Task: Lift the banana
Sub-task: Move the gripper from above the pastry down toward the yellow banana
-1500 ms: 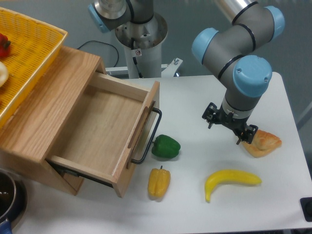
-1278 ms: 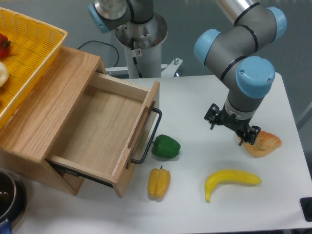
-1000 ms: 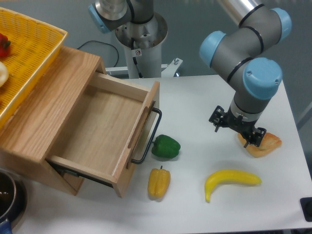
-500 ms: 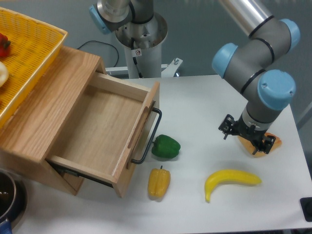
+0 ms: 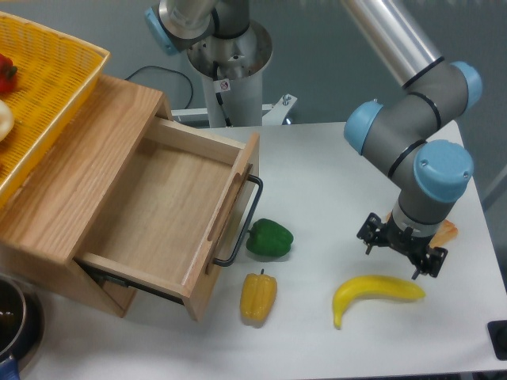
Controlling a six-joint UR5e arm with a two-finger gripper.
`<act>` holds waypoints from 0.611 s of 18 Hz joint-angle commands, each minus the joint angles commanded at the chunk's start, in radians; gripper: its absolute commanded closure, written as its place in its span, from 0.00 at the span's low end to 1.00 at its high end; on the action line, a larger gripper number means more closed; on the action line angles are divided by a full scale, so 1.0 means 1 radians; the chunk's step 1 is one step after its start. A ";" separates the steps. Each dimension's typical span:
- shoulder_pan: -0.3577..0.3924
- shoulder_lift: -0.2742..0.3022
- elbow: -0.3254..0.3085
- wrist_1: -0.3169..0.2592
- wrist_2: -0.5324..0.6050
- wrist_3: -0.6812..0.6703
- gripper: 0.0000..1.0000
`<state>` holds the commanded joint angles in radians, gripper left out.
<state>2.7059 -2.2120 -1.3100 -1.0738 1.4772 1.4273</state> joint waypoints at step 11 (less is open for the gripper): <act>0.000 -0.041 -0.018 0.082 0.023 0.303 0.00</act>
<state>2.7059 -2.2534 -1.3284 -0.9913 1.5002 1.7300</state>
